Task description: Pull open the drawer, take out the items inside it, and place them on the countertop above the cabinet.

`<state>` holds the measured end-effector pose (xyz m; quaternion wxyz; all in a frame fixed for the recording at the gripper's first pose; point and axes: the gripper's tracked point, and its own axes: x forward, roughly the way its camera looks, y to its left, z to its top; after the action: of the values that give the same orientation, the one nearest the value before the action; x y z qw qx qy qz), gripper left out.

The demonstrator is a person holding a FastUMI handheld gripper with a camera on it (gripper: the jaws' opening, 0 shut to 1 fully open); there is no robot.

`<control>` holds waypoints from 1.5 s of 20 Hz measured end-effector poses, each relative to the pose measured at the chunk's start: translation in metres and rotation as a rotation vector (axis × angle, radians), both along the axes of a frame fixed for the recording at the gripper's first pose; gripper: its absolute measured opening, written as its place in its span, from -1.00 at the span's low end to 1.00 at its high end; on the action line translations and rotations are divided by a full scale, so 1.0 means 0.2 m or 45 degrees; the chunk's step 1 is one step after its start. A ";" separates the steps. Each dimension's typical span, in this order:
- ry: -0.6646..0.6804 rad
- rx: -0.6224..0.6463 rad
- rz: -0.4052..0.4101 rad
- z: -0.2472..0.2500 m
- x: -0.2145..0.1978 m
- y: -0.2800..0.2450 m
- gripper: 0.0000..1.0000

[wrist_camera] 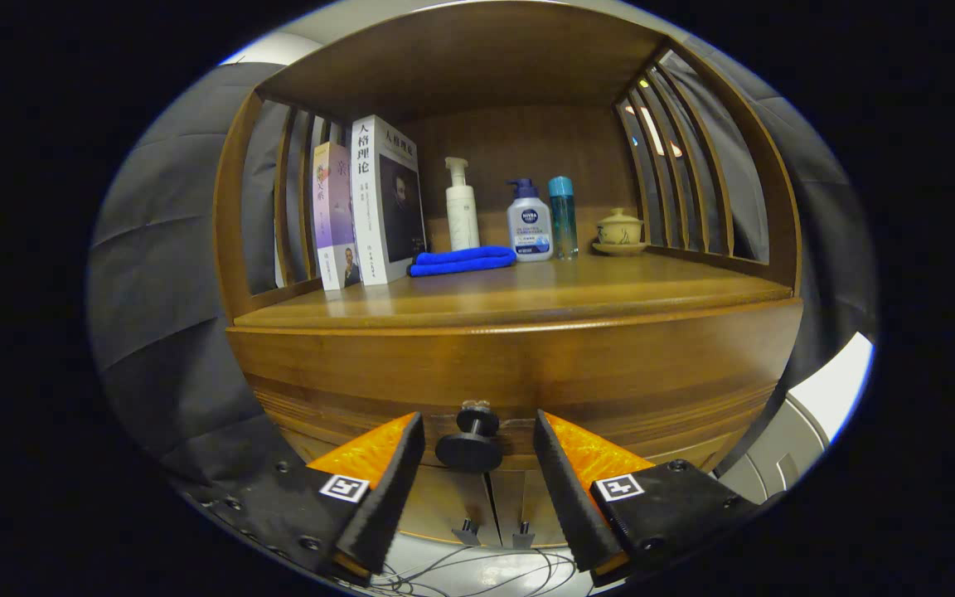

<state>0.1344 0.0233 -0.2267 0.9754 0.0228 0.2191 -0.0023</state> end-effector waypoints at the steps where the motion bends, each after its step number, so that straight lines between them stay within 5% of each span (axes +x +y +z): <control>1: 0.012 0.005 0.000 -0.02 -0.01 0.00 0.61; 5: 0.037 -0.020 0.024 -0.03 -0.02 0.03 0.40; 8: 0.061 -0.070 0.056 -0.05 -0.02 0.04 -0.20; 10: 0.094 -0.065 0.055 -0.06 0.00 0.04 -0.42; 30: 0.114 -0.090 0.136 0.03 -0.51 0.08 -0.42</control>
<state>0.0316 0.0396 -0.2211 0.9636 -0.0237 0.2633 0.0408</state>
